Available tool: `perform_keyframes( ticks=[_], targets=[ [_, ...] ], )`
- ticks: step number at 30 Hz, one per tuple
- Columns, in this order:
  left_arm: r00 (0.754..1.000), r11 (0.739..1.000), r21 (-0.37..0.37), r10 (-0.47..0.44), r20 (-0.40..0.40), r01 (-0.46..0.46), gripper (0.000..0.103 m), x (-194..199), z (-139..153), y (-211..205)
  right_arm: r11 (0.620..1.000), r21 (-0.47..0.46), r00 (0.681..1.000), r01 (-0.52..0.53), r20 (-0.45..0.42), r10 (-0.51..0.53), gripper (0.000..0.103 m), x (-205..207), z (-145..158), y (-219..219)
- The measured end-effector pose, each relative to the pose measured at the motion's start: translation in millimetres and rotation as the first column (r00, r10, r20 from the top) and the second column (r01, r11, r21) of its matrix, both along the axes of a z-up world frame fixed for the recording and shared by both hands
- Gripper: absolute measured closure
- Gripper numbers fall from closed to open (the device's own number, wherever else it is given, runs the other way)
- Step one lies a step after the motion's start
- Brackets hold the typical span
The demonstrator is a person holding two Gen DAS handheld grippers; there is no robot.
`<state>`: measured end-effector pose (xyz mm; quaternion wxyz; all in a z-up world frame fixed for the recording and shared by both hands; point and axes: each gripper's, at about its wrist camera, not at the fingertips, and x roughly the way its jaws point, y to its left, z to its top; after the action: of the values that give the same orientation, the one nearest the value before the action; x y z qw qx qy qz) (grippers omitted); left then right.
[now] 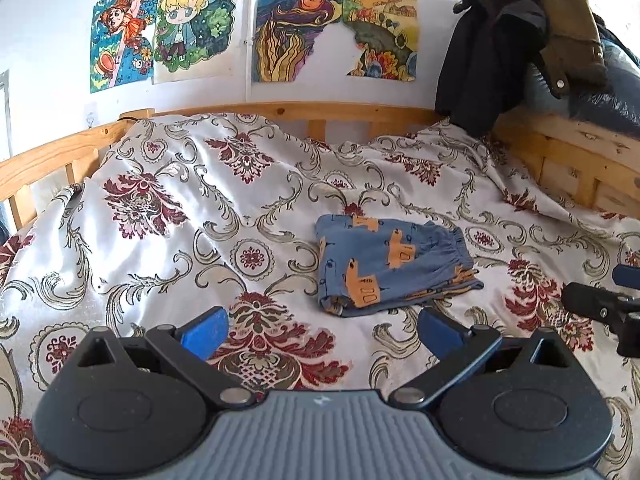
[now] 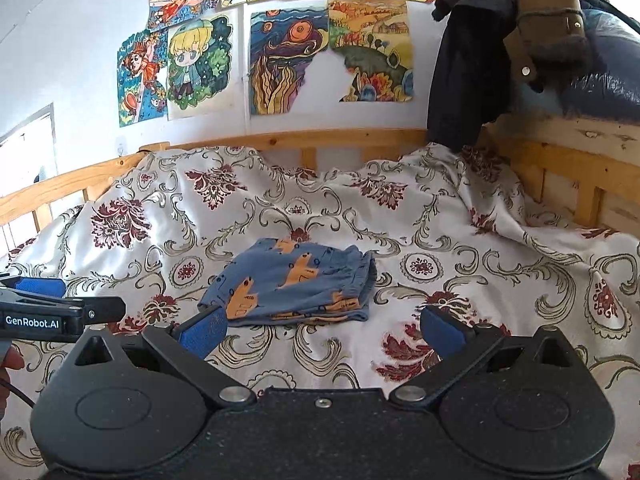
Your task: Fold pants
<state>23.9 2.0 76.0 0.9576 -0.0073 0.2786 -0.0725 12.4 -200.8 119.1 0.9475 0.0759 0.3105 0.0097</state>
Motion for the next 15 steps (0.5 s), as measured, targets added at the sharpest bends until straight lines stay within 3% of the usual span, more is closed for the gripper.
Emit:
perform_keyframes(
  ticks=[15],
  targets=[
    [0.999,1.0,-0.006,0.014,-0.03,-0.014,0.0,-1.9,-4.8,4.1,1.0,0.007,1.0,0.0,-0.01,0.0,0.001,1.2,0.0,-3.0]
  ],
)
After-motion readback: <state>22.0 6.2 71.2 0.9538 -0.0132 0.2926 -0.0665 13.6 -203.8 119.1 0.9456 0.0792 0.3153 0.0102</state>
